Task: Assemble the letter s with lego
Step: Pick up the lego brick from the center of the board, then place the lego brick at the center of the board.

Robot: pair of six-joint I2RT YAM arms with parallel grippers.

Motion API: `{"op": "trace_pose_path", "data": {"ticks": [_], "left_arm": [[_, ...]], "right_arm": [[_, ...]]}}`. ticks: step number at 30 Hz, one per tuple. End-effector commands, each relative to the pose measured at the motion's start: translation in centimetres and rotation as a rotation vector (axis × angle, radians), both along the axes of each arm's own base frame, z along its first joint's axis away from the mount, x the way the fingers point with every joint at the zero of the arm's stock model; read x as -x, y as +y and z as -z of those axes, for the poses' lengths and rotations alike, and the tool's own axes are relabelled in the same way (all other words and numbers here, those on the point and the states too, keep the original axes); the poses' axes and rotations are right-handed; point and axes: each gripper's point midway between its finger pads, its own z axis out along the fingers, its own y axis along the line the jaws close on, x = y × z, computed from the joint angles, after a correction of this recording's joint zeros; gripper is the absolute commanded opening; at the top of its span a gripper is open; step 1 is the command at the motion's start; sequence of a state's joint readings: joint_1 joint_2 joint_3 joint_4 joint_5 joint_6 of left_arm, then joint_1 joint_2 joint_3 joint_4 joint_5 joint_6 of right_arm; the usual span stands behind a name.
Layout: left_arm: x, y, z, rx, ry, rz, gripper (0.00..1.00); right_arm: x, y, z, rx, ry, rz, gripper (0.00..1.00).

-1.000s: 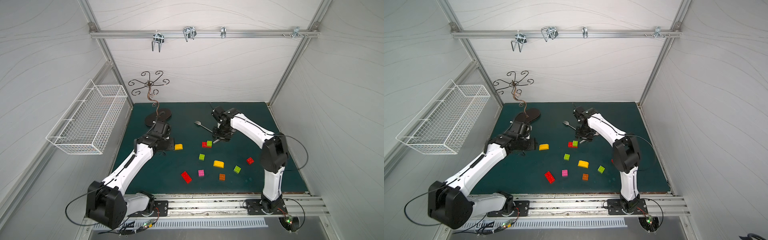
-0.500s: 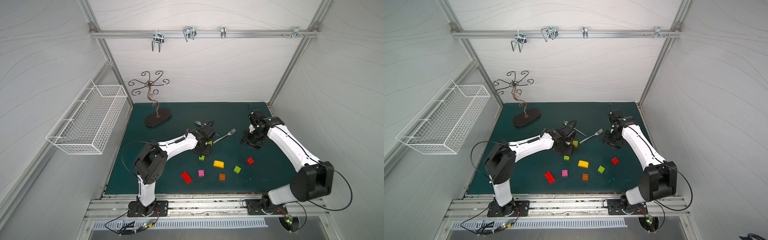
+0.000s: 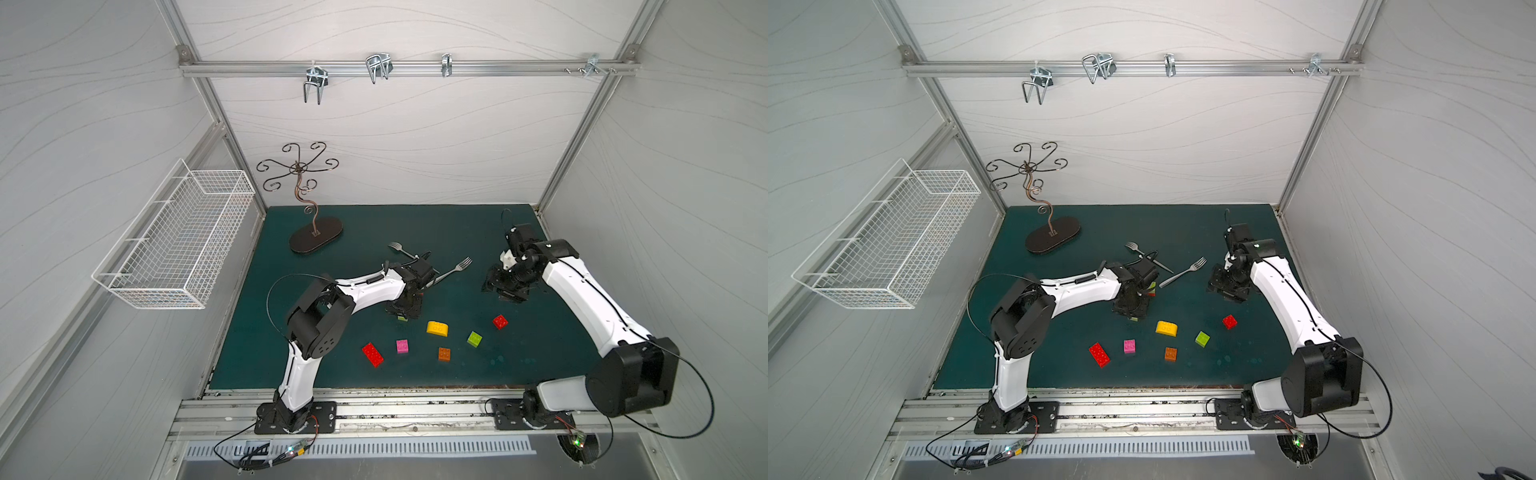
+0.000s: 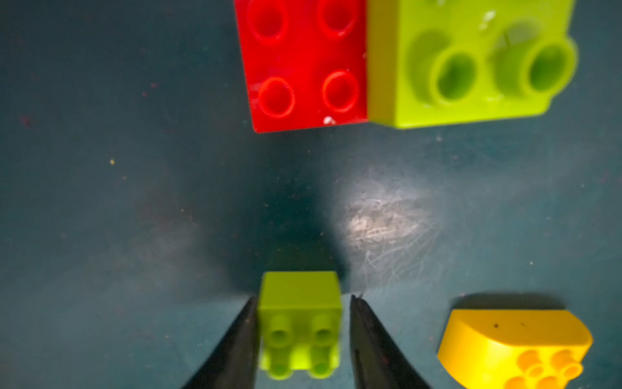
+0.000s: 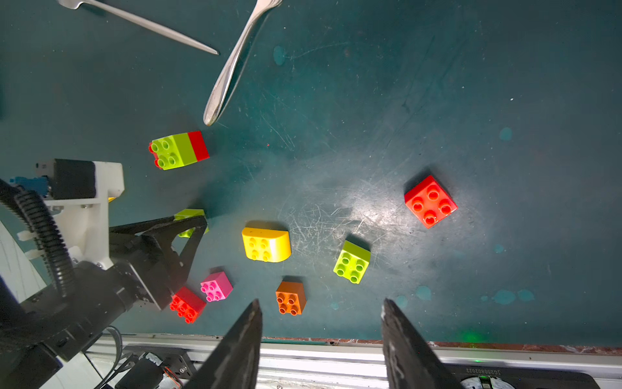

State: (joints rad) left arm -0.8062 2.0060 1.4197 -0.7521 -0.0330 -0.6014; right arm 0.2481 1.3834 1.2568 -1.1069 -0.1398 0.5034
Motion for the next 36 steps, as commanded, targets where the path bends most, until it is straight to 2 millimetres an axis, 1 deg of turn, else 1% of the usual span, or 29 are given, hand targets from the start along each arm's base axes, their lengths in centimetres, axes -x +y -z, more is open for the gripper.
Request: {"op": "trace_pose_path", "data": {"ticks": [1,4,8,12,18,20,22,25,27,29,30,31,32,33,34,36], "left_arm": [[-0.3,-0.8,-0.7,0.018,0.005,-0.033,0.35],[-0.2,-1.6,-1.4,0.034,0.026,-0.054,0.29],[-0.6,-2.9,-1.4,0.037,0.047,-0.087,0.25],[-1.0,-3.9,-1.5,0.026,0.068,-0.109,0.25],[-1.5,-3.5,-0.9,-0.053,0.085,-0.147,0.30],[-1.5,-3.6,-0.7,-0.059,0.101,-0.159,0.32],[-1.2,-3.3,-0.1,-0.080,0.122,-0.173,0.34],[-1.3,-3.8,-0.1,-0.056,0.120,-0.183,0.40],[-1.4,-4.0,-0.5,-0.034,0.113,-0.191,0.49],[-1.5,-4.8,-1.6,0.025,0.095,-0.186,0.56],[-1.7,-5.2,-2.7,0.065,0.080,-0.186,0.63],[-1.8,-5.6,-3.9,0.104,0.063,-0.183,0.71],[-1.9,-5.8,-5.2,0.134,0.047,-0.178,0.75],[-1.9,-5.9,-6.7,0.162,0.025,-0.171,0.82],[-2.0,-5.7,-8.4,0.182,0.000,-0.161,0.98],[-2.0,-4.4,-11.4,0.196,-0.054,-0.153,0.99]], "right_arm": [[0.3,0.0,-1.1,-0.014,-0.027,-0.011,0.57],[0.3,-0.1,-1.3,-0.012,-0.029,-0.010,0.57],[0.2,0.0,-1.5,-0.014,-0.035,-0.013,0.57],[0.2,-0.1,-1.7,-0.013,-0.036,-0.014,0.57],[0.1,-0.1,-1.7,-0.010,-0.036,-0.018,0.57],[0.1,-0.1,-1.6,-0.009,-0.035,-0.019,0.57],[0.0,0.0,-1.6,-0.009,-0.033,-0.020,0.57],[0.0,0.0,-1.5,-0.009,-0.030,-0.018,0.57],[0.0,0.0,-1.4,-0.009,-0.027,-0.020,0.57],[0.0,0.0,-1.5,-0.009,-0.027,-0.018,0.57],[0.0,0.0,-1.6,-0.009,-0.029,-0.019,0.57],[0.0,0.0,-1.6,-0.009,-0.027,-0.018,0.57],[0.0,0.0,-1.7,-0.010,-0.026,-0.014,0.57],[0.1,0.0,-1.8,-0.011,-0.023,-0.011,0.57],[0.3,0.0,-1.7,-0.011,-0.019,-0.005,0.57],[0.8,0.2,-1.3,-0.002,0.002,0.001,0.57]]}}
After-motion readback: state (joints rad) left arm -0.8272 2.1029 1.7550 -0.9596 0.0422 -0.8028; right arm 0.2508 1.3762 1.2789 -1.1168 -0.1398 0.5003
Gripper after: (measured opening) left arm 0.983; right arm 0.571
